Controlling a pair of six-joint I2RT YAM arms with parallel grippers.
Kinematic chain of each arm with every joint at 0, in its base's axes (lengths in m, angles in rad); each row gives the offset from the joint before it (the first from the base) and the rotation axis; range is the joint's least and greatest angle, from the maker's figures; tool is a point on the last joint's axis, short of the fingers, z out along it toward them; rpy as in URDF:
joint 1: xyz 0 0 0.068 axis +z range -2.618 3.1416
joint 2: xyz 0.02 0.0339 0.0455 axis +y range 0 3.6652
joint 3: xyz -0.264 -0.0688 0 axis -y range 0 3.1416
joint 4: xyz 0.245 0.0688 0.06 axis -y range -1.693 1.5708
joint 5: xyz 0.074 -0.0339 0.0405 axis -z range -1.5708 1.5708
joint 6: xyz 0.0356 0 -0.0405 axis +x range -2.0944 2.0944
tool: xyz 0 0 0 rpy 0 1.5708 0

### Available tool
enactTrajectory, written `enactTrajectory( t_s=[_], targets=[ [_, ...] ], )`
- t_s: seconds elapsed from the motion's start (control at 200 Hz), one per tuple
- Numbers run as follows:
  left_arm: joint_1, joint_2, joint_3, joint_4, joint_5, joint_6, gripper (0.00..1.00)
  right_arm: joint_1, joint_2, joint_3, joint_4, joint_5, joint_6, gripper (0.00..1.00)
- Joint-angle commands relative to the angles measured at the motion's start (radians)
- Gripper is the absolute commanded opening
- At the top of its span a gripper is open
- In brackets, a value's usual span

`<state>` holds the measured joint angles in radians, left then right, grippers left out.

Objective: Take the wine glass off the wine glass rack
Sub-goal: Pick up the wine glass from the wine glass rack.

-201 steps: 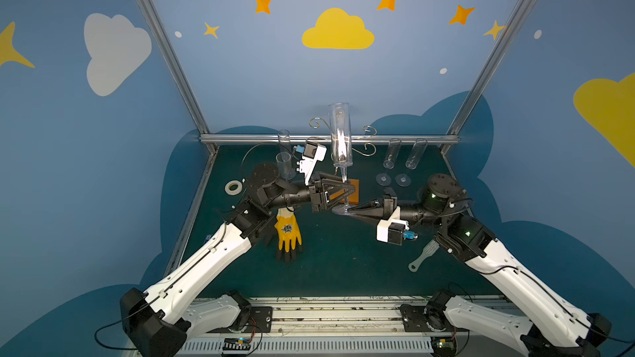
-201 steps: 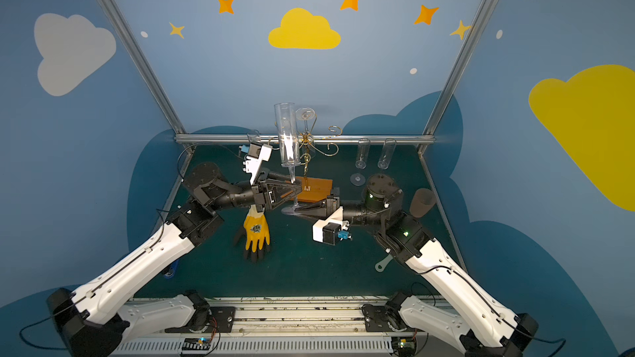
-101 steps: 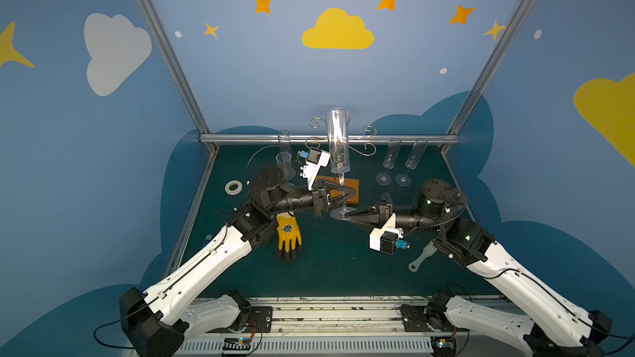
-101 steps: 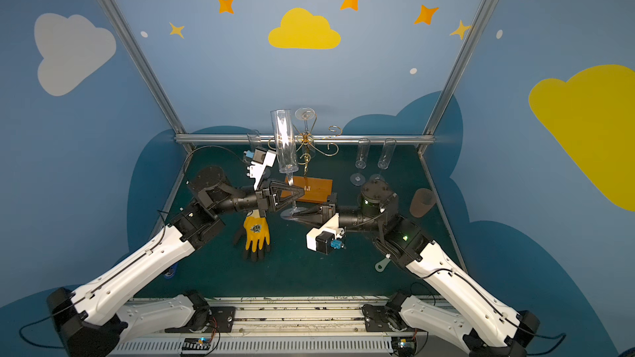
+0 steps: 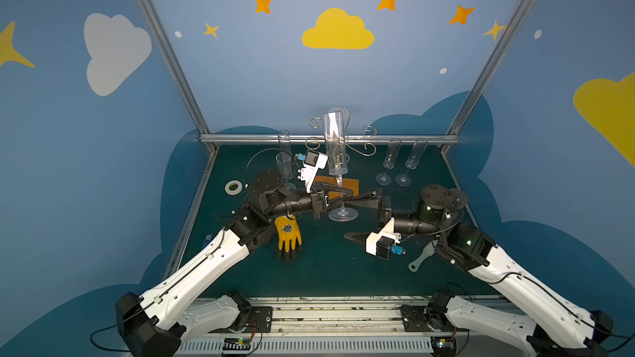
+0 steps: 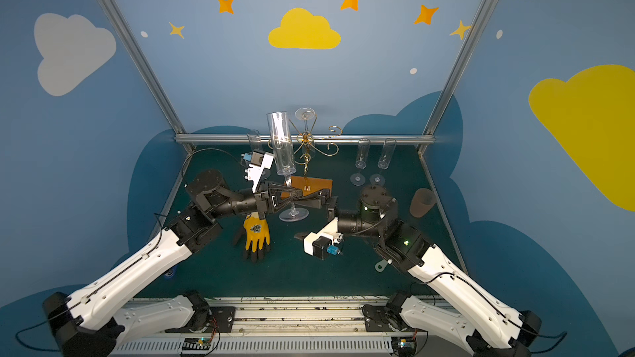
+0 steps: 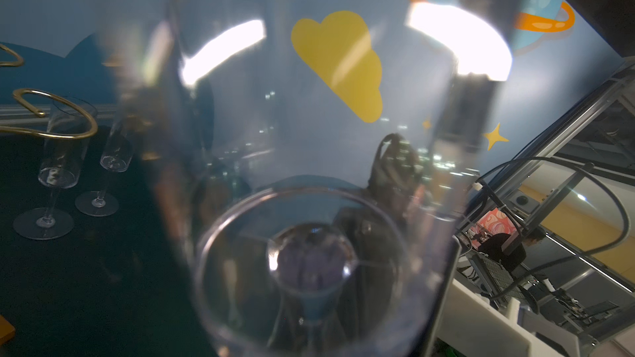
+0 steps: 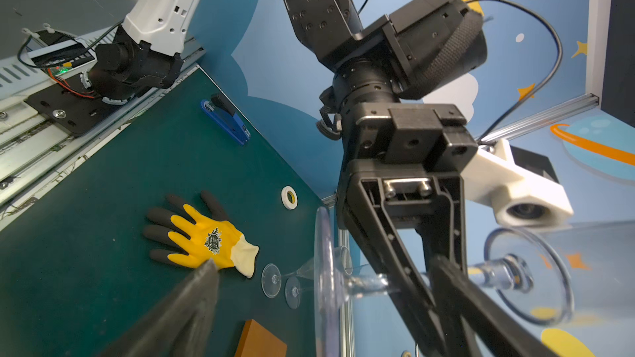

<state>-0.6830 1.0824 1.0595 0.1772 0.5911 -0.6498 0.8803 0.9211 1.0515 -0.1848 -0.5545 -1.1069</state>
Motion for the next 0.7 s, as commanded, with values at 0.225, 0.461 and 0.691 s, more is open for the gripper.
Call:
enactTrajectory(
  t_s=[0.225, 0.461, 0.691],
  targets=[
    [-0.002, -0.114, -0.003, -0.101, -0.196, 0.231, 0.02, 0.008, -0.148, -0.15, 0.264, 0.229, 0.223, 0.97],
    [-0.003, -0.14, 0.027, -0.246, -0.261, 0.425, 0.03, 0.008, -0.169, -0.157, 0.346, 0.434, 0.494, 0.97],
    [-0.003, -0.183, 0.024, -0.368, -0.324, 0.567, 0.02, 0.001, -0.122, -0.094, 0.318, 0.818, 0.906, 0.97]
  ],
)
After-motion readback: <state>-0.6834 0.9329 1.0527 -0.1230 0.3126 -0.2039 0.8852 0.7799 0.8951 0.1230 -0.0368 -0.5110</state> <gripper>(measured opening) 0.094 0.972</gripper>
